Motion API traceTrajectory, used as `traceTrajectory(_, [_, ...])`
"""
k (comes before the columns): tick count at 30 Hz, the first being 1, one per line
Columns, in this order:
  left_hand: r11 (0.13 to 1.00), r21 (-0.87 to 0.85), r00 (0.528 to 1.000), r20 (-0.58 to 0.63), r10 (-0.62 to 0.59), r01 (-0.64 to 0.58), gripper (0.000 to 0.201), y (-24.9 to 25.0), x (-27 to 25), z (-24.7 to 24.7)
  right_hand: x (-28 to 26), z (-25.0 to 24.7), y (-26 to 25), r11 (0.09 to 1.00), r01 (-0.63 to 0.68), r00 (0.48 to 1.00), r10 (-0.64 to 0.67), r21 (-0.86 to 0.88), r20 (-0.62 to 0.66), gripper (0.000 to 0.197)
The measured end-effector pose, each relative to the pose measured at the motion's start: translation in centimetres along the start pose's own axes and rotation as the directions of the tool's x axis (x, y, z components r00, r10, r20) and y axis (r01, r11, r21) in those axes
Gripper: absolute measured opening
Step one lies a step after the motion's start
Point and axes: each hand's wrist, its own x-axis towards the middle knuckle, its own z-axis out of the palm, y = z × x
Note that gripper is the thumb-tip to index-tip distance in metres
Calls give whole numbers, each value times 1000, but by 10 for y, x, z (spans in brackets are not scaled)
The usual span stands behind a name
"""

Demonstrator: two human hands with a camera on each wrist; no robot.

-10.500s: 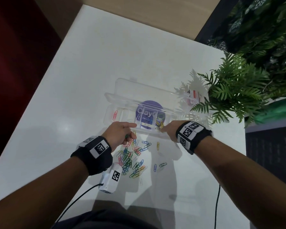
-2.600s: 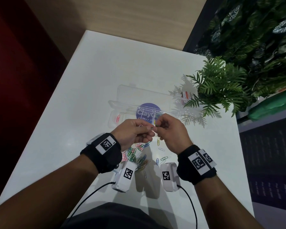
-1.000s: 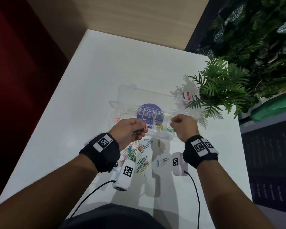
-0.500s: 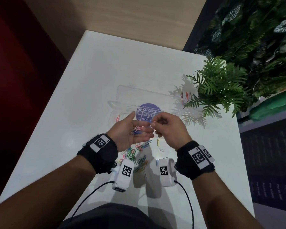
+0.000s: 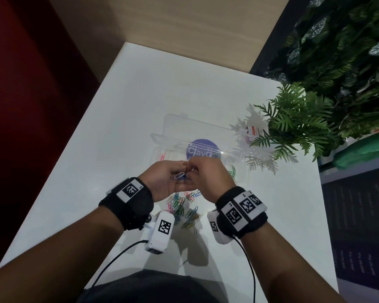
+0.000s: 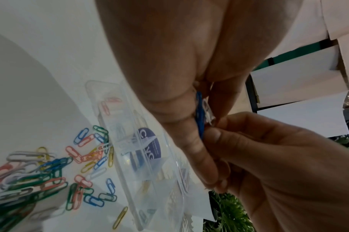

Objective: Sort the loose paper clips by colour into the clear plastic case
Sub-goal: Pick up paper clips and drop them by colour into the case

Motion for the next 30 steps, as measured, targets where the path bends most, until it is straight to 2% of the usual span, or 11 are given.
traceTrajectory(3, [1000,20,1000,-12,5,-5,31,1,-8,-10,4,0,-4,1000,1,1000,-1,-3,23,6])
traceTrajectory(9, [994,102,999,-38,28,-24,25,3,-24,-35,19,13,-17,999,-17,994,21,-39,112,12])
traceTrajectory(12, [993,117,997,-62,38,-31,26,5,-31,-49,27,18,-27,999,-31,991,29,10,130,9])
traceTrajectory(16, [998,-15,984,-167,55,-58,24,11,-37,-66,47,20,-30,992,-102,992,97,70,76,8])
traceTrajectory(18, [993,-98,976,-216,38,-60,30,14,-39,-74,63,25,-29,984,-155,987,151,92,55,9])
traceTrajectory(22, [980,-186,974,-225,31,-74,41,19,-40,-80,95,41,-25,958,-265,964,262,111,43,12])
traceTrajectory(26, [972,-219,976,-215,41,-89,34,21,-41,-79,110,52,-24,928,-352,936,346,126,64,11])
traceTrajectory(28, [977,-195,977,-210,45,-87,38,22,-42,-79,104,49,-27,930,-336,941,338,151,13,13])
traceTrajectory(30, [984,-159,977,-206,47,-81,51,21,-39,-80,90,41,-34,955,-234,969,245,183,-43,14])
